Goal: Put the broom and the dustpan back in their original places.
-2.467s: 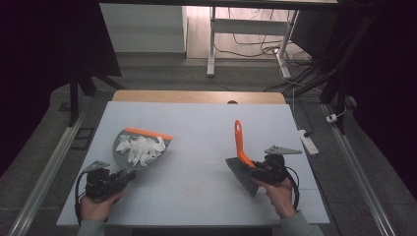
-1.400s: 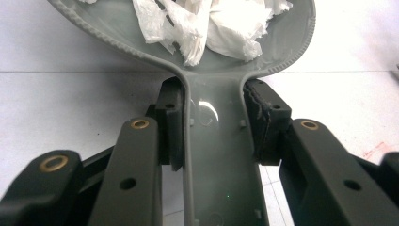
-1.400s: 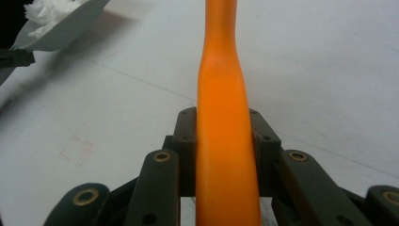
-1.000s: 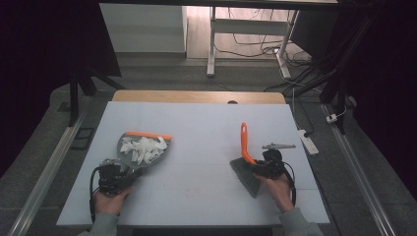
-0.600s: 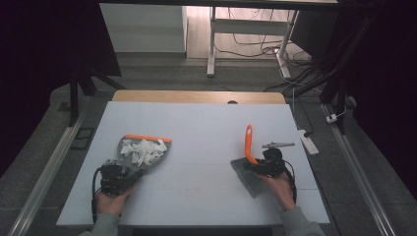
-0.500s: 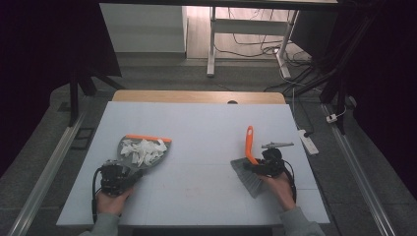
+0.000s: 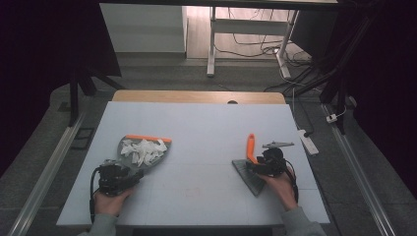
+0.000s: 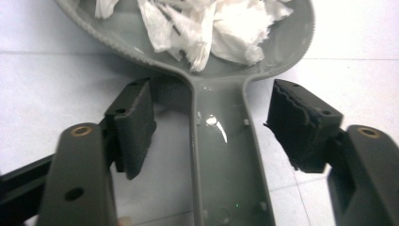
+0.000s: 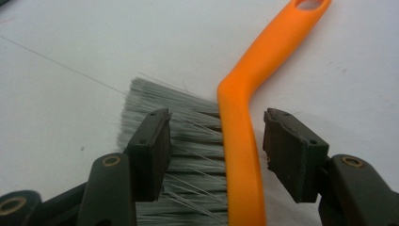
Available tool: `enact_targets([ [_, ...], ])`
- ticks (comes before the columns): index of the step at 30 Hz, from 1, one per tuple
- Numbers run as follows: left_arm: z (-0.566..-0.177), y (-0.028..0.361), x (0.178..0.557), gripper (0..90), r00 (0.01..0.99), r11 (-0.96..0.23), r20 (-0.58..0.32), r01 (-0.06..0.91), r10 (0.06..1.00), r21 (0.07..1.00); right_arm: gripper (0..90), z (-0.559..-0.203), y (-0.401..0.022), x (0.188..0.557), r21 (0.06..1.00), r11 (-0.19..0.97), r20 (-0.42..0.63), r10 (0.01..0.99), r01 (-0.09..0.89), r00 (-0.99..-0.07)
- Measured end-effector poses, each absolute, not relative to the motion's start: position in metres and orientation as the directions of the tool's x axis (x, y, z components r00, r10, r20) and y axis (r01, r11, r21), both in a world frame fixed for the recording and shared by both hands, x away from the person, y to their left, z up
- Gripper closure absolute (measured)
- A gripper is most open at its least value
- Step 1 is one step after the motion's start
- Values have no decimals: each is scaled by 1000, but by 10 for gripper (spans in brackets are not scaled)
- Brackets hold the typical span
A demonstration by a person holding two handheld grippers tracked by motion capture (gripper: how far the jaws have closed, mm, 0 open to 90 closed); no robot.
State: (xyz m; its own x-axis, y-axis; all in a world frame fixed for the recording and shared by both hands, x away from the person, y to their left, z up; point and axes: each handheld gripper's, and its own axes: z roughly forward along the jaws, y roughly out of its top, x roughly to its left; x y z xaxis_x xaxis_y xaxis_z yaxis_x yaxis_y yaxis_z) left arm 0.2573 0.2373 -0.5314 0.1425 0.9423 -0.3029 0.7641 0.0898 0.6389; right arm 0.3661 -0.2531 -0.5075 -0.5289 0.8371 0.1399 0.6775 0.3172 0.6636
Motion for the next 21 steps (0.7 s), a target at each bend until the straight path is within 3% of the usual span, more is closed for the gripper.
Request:
enact_targets([
  [6,-519,237,244,337,244,-19,-229,722,942,692,435,-498,-259,353,728,325,101,820,603,-563],
  [21,-511,248,245,359,495,-152,-249,636,832,756,454,-497,-268,319,789,393,55,721,473,-690],
])
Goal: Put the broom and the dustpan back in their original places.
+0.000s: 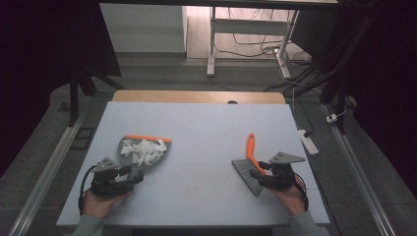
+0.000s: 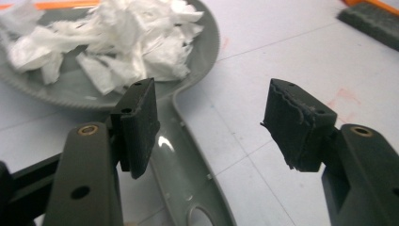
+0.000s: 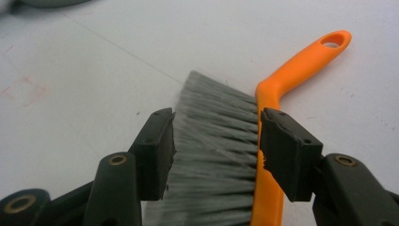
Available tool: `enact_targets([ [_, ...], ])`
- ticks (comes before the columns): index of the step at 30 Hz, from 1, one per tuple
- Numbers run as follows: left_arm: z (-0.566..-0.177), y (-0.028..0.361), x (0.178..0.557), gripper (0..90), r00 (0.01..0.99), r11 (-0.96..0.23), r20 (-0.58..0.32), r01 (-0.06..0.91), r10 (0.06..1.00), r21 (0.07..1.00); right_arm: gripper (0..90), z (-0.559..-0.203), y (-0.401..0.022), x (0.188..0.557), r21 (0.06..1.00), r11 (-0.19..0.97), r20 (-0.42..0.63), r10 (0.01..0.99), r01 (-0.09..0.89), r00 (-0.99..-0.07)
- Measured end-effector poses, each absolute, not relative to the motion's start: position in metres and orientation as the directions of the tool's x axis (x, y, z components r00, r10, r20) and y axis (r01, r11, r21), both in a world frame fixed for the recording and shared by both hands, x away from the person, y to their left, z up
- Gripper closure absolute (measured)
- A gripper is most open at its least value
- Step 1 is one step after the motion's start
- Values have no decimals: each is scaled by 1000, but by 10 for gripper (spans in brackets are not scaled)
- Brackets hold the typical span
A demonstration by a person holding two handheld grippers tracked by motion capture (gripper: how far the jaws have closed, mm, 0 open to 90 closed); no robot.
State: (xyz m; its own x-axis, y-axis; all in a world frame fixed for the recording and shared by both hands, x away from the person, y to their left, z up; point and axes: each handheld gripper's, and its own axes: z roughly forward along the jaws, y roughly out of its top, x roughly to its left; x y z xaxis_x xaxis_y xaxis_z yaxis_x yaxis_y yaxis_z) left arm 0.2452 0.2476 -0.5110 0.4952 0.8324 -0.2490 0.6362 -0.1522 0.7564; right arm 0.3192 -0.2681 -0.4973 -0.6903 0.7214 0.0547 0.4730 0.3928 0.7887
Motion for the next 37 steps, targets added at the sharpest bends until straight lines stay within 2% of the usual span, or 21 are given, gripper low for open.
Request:
enact_targets([
  [10,-512,246,249,360,549,-197,-256,634,796,748,470,-499,-282,305,807,408,17,705,426,-709],
  [19,-512,244,245,361,552,-193,-263,633,791,749,471,-500,-277,306,814,437,-19,677,382,-736],
  [37,-514,245,245,357,547,-186,-268,637,793,748,475,-497,-278,305,827,430,-25,670,361,-742],
])
